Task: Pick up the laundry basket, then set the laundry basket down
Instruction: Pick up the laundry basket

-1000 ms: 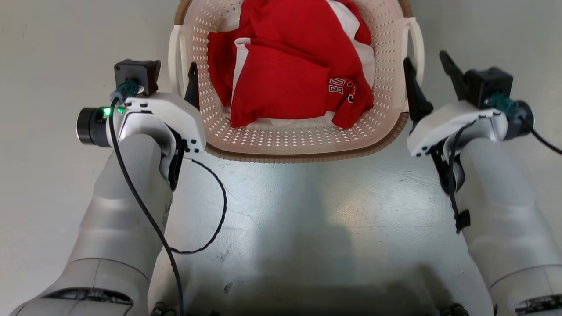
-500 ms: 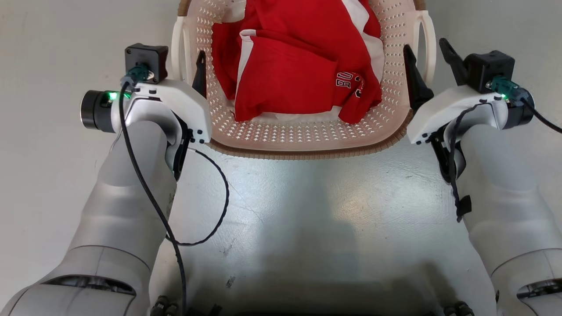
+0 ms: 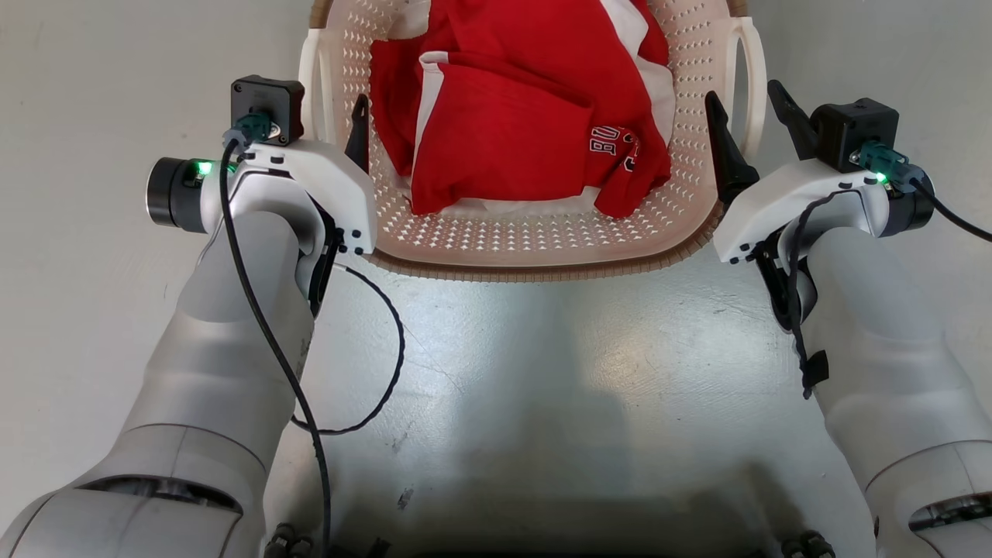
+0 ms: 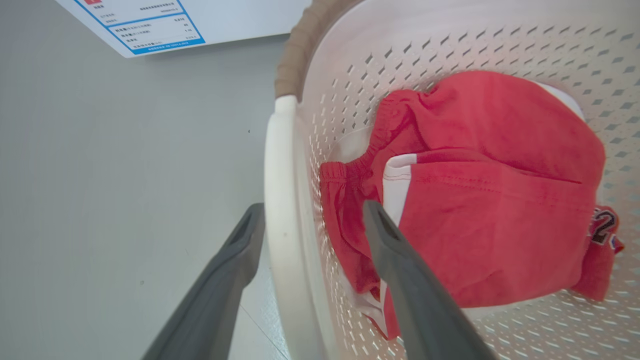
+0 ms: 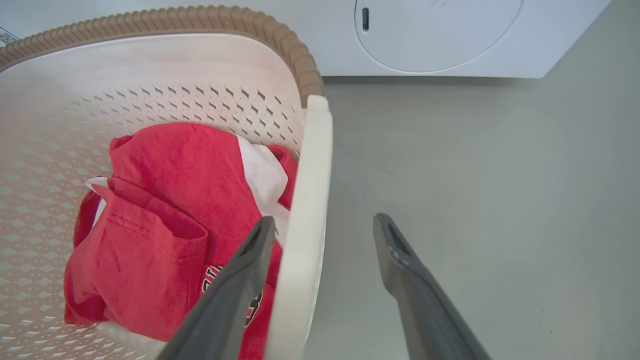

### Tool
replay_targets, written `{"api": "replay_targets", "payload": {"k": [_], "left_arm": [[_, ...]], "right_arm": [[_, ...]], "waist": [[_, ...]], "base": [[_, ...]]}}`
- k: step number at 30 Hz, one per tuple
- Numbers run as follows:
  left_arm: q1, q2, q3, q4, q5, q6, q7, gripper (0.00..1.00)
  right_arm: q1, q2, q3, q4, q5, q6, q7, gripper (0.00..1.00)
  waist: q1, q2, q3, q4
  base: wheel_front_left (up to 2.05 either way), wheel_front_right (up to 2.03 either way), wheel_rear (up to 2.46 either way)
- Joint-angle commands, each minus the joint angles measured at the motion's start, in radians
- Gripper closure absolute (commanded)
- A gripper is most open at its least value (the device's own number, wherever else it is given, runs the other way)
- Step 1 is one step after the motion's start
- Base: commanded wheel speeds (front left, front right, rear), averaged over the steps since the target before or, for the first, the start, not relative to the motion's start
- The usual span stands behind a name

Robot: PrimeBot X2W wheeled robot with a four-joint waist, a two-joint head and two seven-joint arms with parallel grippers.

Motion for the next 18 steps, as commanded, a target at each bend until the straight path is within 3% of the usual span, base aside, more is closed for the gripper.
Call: {"api": "replay_targets", "payload": {"k": [1,2,3,4,12,18], "left_arm": [[0.011,0.029,0.009,0.0,-0.01,0.012,-0.005,0.02],[0.011,0.029,0.007,0.002,-0.01,0.012,-0.005,0.26],[0.011,0.03,0.005,0.006,-0.011,0.007,-0.005,0.92],[0.01,0.03,0.001,0.008,-0.009,0.004,-0.005,1.0],[0.017,0.031,-0.022,0.043,-0.003,-0.003,-0.005,1.0],[0.05,0.037,-0.04,0.074,-0.003,-0.019,0.016,1.0]], "right_arm": [[0.014,0.022,0.018,-0.006,0.012,0.006,-0.011,0.0],[0.013,0.022,0.02,-0.007,0.011,0.006,-0.011,0.0],[0.013,0.022,0.022,-0.006,0.007,0.006,-0.011,0.71],[0.014,0.022,0.024,-0.001,0.01,0.006,-0.011,1.0],[0.0,0.022,0.051,0.112,0.011,0.006,-0.01,1.0],[-0.009,0.022,0.118,0.223,0.085,0.006,0.071,1.0]], "waist": [[0.0,0.0,-0.004,-0.001],[0.0,0.0,-0.006,-0.002],[0.0,0.0,-0.008,-0.003],[0.0,0.0,-0.01,-0.004],[0.0,0.0,-0.054,-0.009],[0.0,0.0,-0.146,-0.024]], "base": [[0.0,0.0,0.0],[0.0,0.0,0.0],[0.0,0.0,0.0],[0.0,0.0,0.0],[0.0,0.0,0.0],[0.0,0.0,0.0]]}}
